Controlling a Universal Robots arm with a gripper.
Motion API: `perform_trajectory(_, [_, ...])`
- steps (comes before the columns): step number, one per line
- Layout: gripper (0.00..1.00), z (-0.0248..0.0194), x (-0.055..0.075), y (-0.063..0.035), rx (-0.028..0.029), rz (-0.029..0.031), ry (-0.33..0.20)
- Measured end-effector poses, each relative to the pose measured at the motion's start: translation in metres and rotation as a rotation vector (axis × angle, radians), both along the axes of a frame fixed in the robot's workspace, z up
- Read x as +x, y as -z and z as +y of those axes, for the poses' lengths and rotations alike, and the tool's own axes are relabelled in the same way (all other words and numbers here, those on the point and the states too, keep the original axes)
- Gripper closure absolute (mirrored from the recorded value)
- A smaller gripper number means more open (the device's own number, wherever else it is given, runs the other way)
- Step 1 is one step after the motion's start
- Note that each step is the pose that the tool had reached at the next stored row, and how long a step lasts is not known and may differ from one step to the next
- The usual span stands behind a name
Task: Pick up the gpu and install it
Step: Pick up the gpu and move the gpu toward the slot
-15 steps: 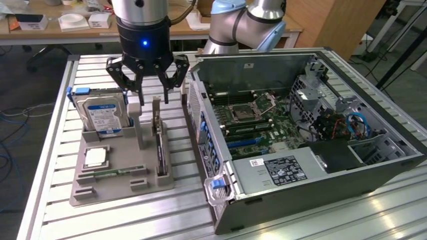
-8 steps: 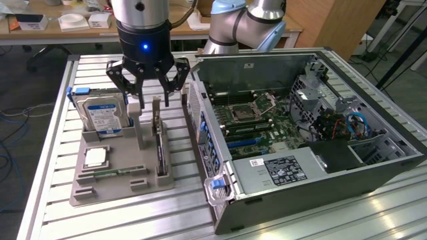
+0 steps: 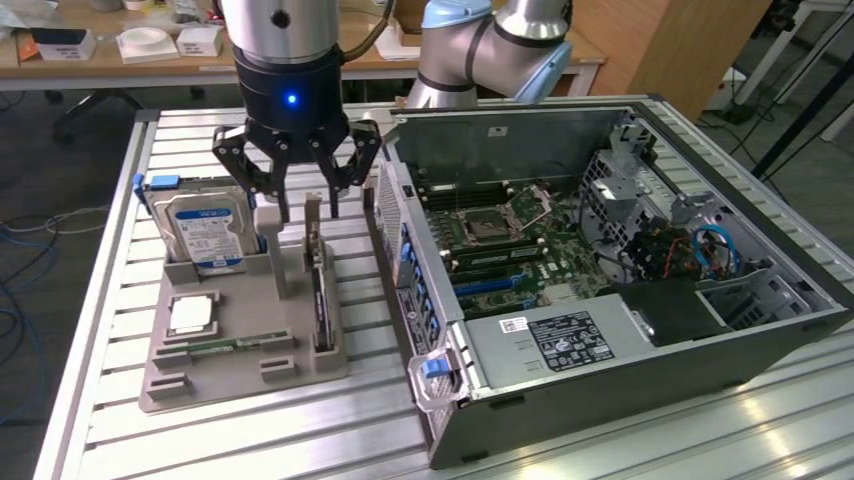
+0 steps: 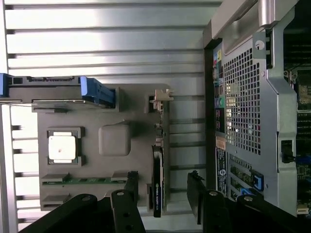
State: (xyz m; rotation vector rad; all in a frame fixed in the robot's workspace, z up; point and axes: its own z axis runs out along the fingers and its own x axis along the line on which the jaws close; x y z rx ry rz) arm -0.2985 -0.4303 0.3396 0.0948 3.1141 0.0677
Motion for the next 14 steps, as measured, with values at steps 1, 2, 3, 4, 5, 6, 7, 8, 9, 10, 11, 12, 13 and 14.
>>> perform_trajectory(1, [0.47,-0.0005,0.0000,0.0002,0.0000,0.0000,0.000])
perform_trajectory(2, [0.47,-0.0009,0.0000,0.0004,-0.0002,0.0000,0.000])
perform_trajectory(3, [0.47,-0.0015,0.0000,0.0006,-0.0002,0.0000,0.000])
perform_trajectory(4, [0.47,-0.0021,0.0000,0.0008,-0.0003,0.0000,0.000])
perform_trajectory(5, [0.47,-0.0028,0.0000,0.0010,-0.0003,0.0001,0.000])
perform_trajectory(6, [0.47,-0.0034,0.0000,0.0012,-0.0004,0.0000,0.000])
perform_trajectory(7, [0.47,-0.0040,0.0000,0.0015,-0.0004,0.0000,0.000])
perform_trajectory(8, [0.47,-0.0045,0.0000,0.0017,-0.0004,0.0000,0.000])
perform_trajectory(9, [0.47,-0.0046,-0.0001,0.0019,-0.0005,0.0000,0.000])
perform_trajectory(10, [0.47,-0.0046,0.0000,0.0019,-0.0005,0.0000,0.000])
perform_trajectory(11, [0.47,-0.0047,-0.0001,0.0019,-0.0005,0.0000,0.000])
perform_trajectory(12, [0.47,-0.0047,-0.0001,0.0019,-0.0005,0.0001,0.000])
perform_trajectory(13, [0.47,-0.0047,0.0000,0.0018,-0.0006,0.0000,0.000])
perform_trajectory(14, [0.47,-0.0047,0.0000,0.0018,-0.0006,0.0000,0.000])
